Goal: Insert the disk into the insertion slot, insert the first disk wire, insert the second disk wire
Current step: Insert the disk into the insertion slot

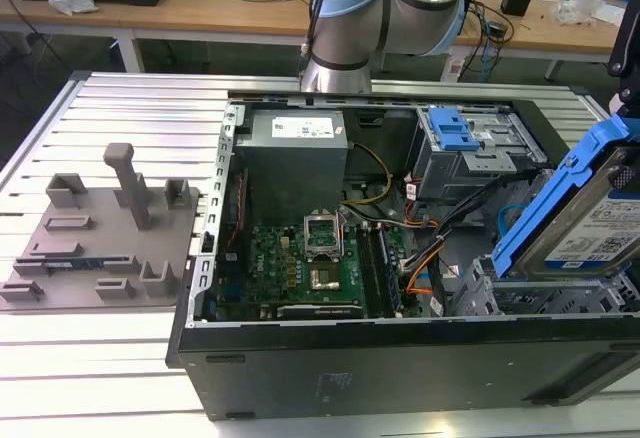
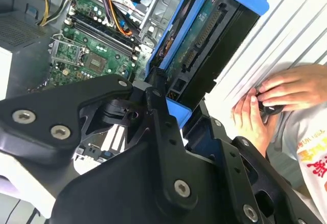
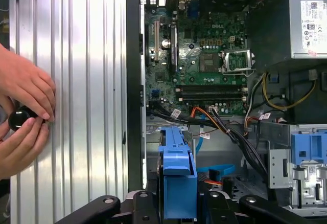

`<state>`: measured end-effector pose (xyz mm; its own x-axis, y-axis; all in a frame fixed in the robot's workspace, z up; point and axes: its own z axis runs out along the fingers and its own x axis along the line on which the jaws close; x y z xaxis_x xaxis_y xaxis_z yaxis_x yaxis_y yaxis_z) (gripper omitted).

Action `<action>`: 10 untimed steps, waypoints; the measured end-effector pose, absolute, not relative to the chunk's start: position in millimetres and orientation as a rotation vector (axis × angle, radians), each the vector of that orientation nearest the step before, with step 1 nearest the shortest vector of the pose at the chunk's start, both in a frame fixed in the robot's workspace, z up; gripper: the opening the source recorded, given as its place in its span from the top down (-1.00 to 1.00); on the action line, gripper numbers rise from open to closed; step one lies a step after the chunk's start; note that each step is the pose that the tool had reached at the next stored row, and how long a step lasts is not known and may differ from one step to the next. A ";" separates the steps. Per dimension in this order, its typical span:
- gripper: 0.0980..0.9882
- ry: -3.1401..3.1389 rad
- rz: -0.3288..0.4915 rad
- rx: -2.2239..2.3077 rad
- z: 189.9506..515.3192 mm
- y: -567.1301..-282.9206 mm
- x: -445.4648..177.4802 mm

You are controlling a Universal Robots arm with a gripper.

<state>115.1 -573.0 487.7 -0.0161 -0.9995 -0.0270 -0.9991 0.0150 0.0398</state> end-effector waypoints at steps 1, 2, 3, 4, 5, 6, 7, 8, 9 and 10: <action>0.40 -2.235 -0.083 2.202 487.7 -573.0 115.1; 0.40 -2.235 -0.084 2.203 487.6 -572.9 115.1; 0.40 -2.235 -0.084 2.203 487.6 -572.9 115.1; 0.40 -2.235 -0.085 2.203 487.6 -572.9 115.1; 0.40 -2.235 -0.085 2.203 487.6 -572.9 115.1; 0.40 -2.235 -0.085 2.203 487.6 -573.0 115.1; 0.40 -2.235 -0.085 2.203 487.6 -573.0 115.1; 0.40 -2.235 -0.084 2.203 487.5 -573.0 115.1; 0.40 -2.235 -0.083 2.204 487.4 -573.0 115.2; 0.40 -2.237 -0.080 2.206 487.2 -573.0 115.2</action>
<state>115.2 -573.0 487.2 -0.0147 -0.9992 -0.0363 -0.9993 0.0134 0.0357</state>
